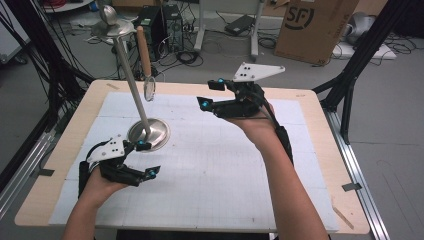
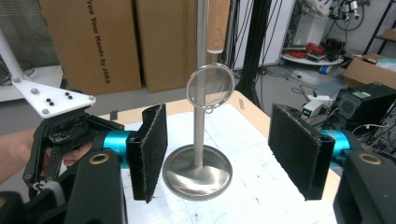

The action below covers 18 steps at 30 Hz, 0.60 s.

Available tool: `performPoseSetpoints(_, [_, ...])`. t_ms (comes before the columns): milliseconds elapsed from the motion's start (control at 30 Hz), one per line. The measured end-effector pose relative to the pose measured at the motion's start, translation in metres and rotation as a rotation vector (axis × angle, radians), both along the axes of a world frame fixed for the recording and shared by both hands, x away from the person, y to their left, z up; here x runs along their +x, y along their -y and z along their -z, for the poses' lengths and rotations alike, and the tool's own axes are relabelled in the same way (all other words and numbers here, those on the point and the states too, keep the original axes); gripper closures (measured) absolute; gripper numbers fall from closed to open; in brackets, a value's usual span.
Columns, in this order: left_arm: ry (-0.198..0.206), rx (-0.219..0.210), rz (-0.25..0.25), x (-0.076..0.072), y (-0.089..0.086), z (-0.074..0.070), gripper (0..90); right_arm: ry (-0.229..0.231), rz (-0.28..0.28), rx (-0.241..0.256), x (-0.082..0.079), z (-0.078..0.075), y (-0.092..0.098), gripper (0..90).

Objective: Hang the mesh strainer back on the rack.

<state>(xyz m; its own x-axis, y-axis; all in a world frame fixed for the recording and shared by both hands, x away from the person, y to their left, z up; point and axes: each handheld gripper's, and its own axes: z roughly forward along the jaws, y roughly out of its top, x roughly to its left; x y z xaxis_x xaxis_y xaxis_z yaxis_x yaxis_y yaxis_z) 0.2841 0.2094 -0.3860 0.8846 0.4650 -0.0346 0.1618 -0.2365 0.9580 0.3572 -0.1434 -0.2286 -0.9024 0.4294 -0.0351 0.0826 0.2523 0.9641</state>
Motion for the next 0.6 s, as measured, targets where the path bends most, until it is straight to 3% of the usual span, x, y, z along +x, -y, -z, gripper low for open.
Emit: performPoseSetpoints(600, [-0.006, -0.004, -0.003, 0.0, 0.0, 0.001, 17.5, -0.007, 0.06, 0.032, -0.018, 0.041, 0.033, 34.7])
